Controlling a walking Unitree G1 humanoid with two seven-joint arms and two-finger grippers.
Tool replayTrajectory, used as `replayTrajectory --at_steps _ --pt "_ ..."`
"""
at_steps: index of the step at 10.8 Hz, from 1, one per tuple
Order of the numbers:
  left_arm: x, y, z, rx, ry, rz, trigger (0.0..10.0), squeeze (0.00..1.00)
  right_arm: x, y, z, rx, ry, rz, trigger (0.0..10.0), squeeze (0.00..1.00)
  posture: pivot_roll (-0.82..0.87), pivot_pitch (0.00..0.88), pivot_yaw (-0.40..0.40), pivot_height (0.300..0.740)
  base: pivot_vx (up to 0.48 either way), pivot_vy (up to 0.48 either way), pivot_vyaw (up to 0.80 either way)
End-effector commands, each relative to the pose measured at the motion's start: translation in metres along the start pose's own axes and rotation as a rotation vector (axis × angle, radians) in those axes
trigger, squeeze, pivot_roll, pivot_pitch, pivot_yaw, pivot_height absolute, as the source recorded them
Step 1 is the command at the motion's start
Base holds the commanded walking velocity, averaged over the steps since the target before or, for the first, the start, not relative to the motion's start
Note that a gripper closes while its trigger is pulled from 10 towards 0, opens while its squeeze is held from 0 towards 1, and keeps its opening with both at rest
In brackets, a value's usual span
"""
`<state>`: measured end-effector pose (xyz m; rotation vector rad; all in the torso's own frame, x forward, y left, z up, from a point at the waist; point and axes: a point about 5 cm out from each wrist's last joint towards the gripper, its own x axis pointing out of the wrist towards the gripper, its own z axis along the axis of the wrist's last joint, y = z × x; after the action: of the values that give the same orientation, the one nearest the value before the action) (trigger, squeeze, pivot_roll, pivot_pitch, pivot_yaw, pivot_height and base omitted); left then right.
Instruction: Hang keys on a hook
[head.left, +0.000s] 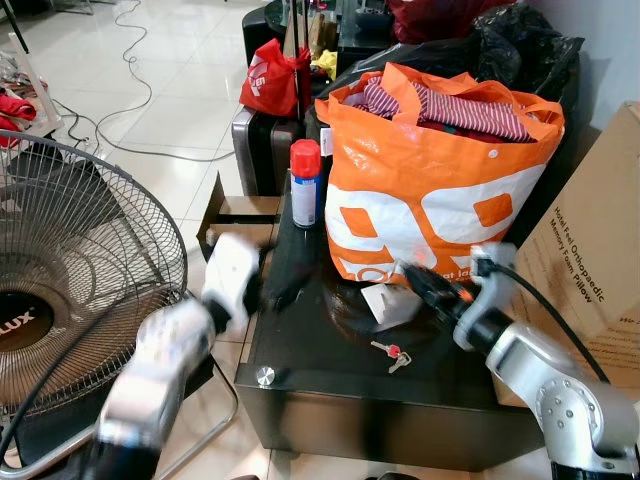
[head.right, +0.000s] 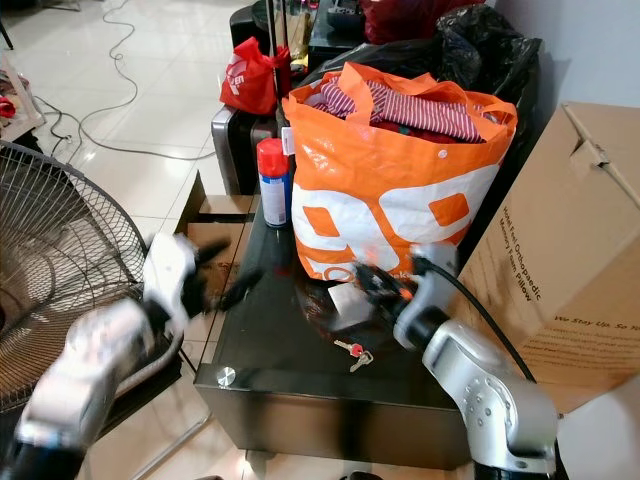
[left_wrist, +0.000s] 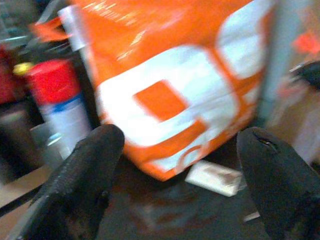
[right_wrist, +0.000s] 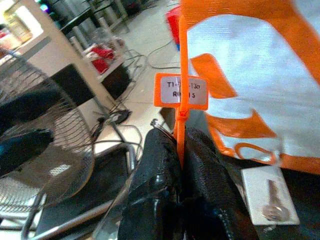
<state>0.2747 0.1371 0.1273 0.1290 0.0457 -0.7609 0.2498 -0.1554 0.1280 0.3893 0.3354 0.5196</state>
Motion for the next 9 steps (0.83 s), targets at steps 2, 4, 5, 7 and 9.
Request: replayTrajectory --at_steps 2,4,5,7,9 --pt "0.013 -0.001 0.005 0.03 0.05 -0.183 10.0 0.2 0.0 0.014 0.01 -0.045 0.01 0.113 0.0 0.0 -0.03 0.0 -0.015 0.74 0.0 0.0 0.0" --pt "0.039 -0.005 0.014 0.117 0.041 -0.311 10.0 0.0 -0.004 0.024 0.014 -0.069 0.015 0.199 0.0 0.0 -0.05 0.0 -0.012 0.74 0.0 0.0 0.0" --pt "0.049 -0.008 0.019 0.142 0.018 -0.345 10.0 0.0 -0.005 0.026 0.015 -0.067 0.014 0.212 0.0 0.0 -0.05 0.0 -0.011 0.74 0.0 0.0 0.0" --pt "0.064 -0.016 0.024 0.159 -0.001 -0.396 10.0 0.0 -0.005 0.028 0.017 -0.068 0.012 0.224 0.0 0.0 -0.06 0.0 -0.006 0.74 0.0 0.0 0.0" --pt "0.079 -0.027 0.026 0.161 -0.033 -0.441 3.8 0.0 -0.007 0.03 0.018 -0.06 0.002 0.237 0.0 0.0 -0.06 0.0 0.003 0.74 0.0 0.0 0.0"
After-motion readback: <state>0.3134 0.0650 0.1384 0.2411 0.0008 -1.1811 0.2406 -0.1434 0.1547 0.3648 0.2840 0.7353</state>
